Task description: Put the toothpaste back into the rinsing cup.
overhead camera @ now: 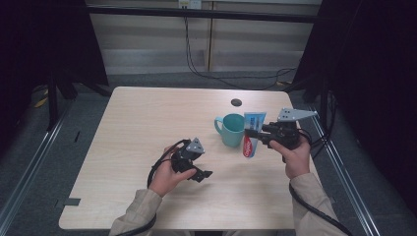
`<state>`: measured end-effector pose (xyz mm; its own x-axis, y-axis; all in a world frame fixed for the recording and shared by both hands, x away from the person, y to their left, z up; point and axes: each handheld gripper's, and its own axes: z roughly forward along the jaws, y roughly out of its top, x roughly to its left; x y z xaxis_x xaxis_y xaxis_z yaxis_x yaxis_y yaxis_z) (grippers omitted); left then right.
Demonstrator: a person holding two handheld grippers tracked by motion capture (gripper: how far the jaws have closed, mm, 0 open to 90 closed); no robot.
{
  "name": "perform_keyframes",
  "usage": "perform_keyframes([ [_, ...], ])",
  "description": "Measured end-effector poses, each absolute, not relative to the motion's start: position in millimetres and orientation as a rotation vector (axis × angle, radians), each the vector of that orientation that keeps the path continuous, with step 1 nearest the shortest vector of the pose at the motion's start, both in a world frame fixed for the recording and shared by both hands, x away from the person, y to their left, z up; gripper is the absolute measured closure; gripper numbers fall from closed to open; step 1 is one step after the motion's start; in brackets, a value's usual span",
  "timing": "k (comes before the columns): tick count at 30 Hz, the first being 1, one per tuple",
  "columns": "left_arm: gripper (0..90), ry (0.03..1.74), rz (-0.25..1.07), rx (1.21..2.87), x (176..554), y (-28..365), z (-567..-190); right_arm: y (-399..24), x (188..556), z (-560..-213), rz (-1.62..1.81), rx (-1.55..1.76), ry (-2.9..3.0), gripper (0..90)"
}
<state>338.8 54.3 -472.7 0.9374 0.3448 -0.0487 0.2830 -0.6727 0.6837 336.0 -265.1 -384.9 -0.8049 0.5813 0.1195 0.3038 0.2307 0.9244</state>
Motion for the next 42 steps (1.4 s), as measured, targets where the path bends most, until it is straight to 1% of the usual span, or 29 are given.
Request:
perform_keyframes([
  [4, 18.5, 0.472, 0.109, 2.34, 337, 60, -480, -265, 336, -383, 1.643, 0.849, 2.218, 71.9],
  [10, 18.8, 0.455, 0.127, 2.352, 337, 63, -485, -264, 337, -377, 1.638, 0.851, 2.209, 71.8],
  [15, 19.0, 0.482, 0.118, 2.345, 337, 65, -491, -265, 339, -370, 1.653, 0.848, 2.192, 71.7],
  [21, 19.0, 0.457, 0.136, 2.374, 338, 69, -495, -267, 343, -364, 1.672, 0.863, 2.175, 71.5],
  [32, 19.0, 0.462, 0.131, 2.368, 336, 70, -502, -266, 349, -354, 1.707, 0.86, 2.153, 71.4],
  [42, 15.1, 0.438, 0.129, 2.365, 339, 74, -504, -266, 358, -344, 1.729, 0.878, 2.116, 71.4],
])
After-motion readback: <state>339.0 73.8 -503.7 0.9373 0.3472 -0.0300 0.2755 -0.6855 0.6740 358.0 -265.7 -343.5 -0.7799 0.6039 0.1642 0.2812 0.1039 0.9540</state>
